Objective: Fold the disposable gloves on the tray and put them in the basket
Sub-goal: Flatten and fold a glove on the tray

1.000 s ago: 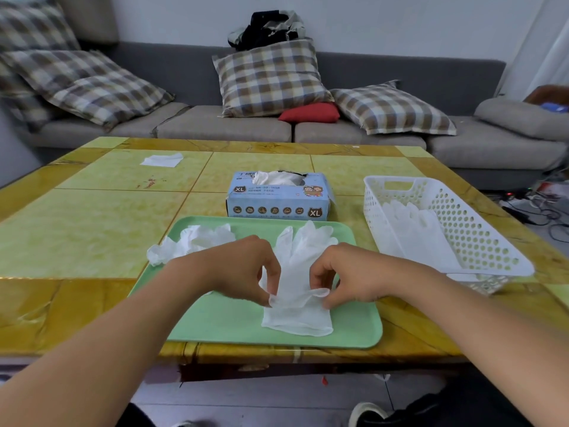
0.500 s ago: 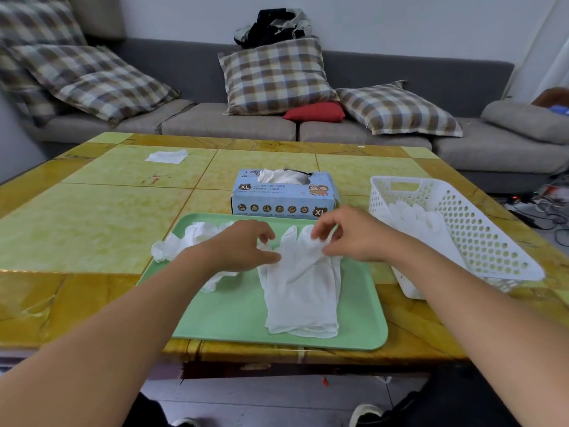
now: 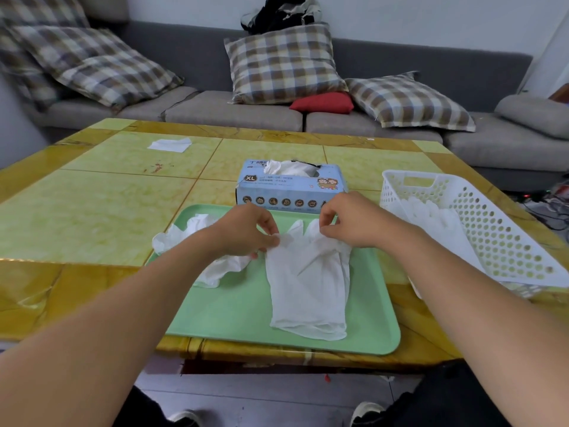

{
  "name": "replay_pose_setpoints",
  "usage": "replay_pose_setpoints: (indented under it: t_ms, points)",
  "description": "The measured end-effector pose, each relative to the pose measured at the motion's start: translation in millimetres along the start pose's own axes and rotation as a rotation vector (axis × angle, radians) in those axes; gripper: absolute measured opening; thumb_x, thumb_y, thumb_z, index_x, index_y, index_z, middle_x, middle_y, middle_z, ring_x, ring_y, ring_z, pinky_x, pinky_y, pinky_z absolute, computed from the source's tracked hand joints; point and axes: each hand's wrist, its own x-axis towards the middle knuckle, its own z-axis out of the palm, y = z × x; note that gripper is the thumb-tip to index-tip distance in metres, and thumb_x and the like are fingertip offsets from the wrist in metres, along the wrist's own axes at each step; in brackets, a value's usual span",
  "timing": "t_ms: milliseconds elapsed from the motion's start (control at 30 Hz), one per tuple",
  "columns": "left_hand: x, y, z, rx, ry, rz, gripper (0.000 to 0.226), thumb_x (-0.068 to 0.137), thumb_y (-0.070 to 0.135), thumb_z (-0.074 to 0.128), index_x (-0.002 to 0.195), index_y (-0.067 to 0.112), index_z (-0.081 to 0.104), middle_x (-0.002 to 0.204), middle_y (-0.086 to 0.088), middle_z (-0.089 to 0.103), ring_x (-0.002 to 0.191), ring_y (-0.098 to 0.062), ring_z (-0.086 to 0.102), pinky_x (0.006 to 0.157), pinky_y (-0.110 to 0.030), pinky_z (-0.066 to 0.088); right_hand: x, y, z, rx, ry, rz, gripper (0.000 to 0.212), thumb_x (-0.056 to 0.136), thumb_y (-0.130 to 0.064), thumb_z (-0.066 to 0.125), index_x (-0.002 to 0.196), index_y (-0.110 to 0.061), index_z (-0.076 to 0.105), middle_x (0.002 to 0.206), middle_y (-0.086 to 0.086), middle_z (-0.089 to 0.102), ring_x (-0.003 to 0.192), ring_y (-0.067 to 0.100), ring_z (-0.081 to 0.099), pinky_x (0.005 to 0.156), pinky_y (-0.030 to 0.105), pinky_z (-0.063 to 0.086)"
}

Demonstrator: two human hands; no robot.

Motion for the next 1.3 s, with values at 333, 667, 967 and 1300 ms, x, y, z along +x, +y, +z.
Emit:
replay_pose_setpoints:
  t_ms: [333,667,967,1300]
  points:
    - [-1,-8,3,0.153,-0.051,-0.027,0.038,0.082,0.016,0.081,0.115,0.016,0.062,0.115,-0.003,0.064,0.073,-0.013,0.060,0.062,-0.023,0.050,3,5,7,0.060,-0.070,0.026,0.037,0.078,-0.002,0.075,0.105,-0.027,0.072,0.108,-0.007,0.064,0.078,0.001,0.055,0.062,0.018,0.043]
    - [-2,14,28,0.426,-0.097,0.159,0.049,0.073,0.049,0.084,0.111,0.025,0.065,0.101,0.006,0.054,0.095,-0.014,0.053,0.080,-0.028,0.043,0,1,6,0.082,-0.112,0.089,0.026,0.081,-0.008,0.076,0.102,-0.022,0.069,0.090,-0.005,0.062,0.076,0.010,0.058,0.061,0.023,0.045]
    - [2,11,29,0.303,-0.145,0.038,0.043,0.075,0.045,0.085,0.095,0.021,0.056,0.092,0.009,0.054,0.076,-0.004,0.048,0.061,-0.021,0.036,27,-6,33,0.228,0.184,-0.004,0.038,0.087,-0.019,0.077,0.123,-0.018,0.064,0.111,-0.001,0.062,0.092,0.014,0.055,0.081,0.028,0.043]
    - [12,14,42,0.152,0.011,-0.112,0.024,0.086,0.028,0.077,0.100,0.011,0.067,0.091,-0.004,0.059,0.085,-0.022,0.056,0.076,-0.032,0.047,17,15,30,0.228,0.006,0.222,0.048,0.076,-0.035,0.088,0.116,-0.017,0.070,0.115,0.001,0.064,0.108,0.018,0.061,0.088,0.031,0.049]
